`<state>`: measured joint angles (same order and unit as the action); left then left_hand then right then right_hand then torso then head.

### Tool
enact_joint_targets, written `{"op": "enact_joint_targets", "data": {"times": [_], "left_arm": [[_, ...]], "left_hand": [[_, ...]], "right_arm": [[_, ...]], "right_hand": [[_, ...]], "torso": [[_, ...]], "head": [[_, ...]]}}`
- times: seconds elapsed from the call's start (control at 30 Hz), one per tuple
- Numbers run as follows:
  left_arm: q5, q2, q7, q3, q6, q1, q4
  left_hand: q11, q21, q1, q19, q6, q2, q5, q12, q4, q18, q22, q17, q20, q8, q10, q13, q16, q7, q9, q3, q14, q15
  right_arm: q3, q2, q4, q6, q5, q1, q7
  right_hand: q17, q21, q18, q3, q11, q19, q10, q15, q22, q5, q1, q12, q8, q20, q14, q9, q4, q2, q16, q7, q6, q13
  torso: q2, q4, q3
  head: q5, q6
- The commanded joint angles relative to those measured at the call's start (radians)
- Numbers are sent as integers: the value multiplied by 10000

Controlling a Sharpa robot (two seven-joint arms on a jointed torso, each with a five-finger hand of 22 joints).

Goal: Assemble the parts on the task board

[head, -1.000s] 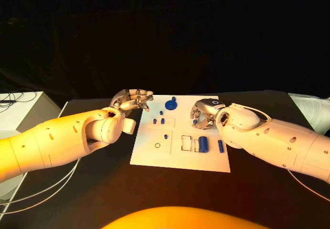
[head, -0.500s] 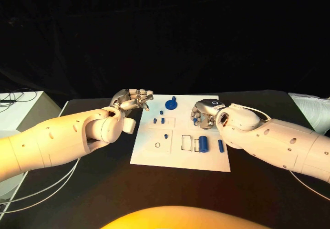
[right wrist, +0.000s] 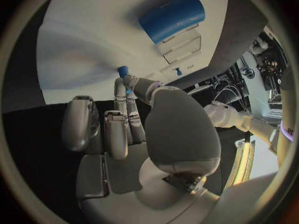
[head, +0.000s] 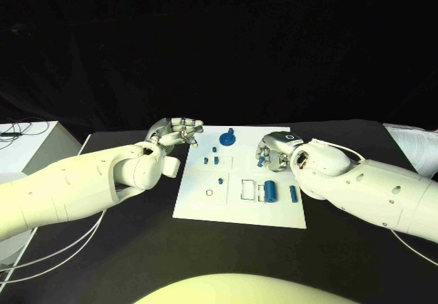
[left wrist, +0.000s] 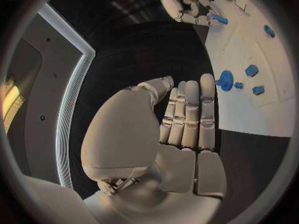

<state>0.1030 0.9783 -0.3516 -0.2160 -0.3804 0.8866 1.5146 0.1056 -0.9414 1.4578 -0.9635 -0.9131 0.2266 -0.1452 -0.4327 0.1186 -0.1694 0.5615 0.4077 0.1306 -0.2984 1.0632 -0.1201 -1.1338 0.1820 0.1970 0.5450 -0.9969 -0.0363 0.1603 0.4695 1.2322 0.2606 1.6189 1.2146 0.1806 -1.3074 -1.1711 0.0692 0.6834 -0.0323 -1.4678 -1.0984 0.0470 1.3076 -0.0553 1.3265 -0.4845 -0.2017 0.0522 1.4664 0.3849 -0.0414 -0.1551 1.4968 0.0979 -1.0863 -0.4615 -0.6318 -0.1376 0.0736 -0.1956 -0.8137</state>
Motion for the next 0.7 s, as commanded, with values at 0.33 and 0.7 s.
{"op": "enact_joint_targets", "data": {"times": [0.33, 0.7], "left_arm": [[-5, -2, -15, -11, 36, 4, 6], [-5, -60, 10, -12, 59, 4, -42]], "left_hand": [[25, 46, 84, -34, 12, 4, -56, -36, -75, -155, -15, 15, -1, 23, -84, -9, -7, -4, 10, -7, 50, -12], [28, 47, 94, -35, 16, 4, -58, -40, -81, -155, -16, 15, -1, 25, -99, -12, -2, -2, 9, -6, 54, -13]], "right_arm": [[-119, 646, 915, 931, -978, 158, -493], [-192, 776, 1755, 1072, -1562, 309, -863]], "right_hand": [[-1218, -110, -92, 88, 40, -713, 72, 10, 1787, 19, 32, -10, -335, -71, 735, 416, -31, 135, 9, 63, -56, 6], [-1243, -173, -102, 98, 41, -719, 72, 9, 1802, 17, 33, -3, -345, -69, 740, 425, -43, 135, 22, 60, -64, 14]], "torso": [[19, -19, -12], [28, -21, -13]], "head": [[-31, 69], [-126, 129]]}}
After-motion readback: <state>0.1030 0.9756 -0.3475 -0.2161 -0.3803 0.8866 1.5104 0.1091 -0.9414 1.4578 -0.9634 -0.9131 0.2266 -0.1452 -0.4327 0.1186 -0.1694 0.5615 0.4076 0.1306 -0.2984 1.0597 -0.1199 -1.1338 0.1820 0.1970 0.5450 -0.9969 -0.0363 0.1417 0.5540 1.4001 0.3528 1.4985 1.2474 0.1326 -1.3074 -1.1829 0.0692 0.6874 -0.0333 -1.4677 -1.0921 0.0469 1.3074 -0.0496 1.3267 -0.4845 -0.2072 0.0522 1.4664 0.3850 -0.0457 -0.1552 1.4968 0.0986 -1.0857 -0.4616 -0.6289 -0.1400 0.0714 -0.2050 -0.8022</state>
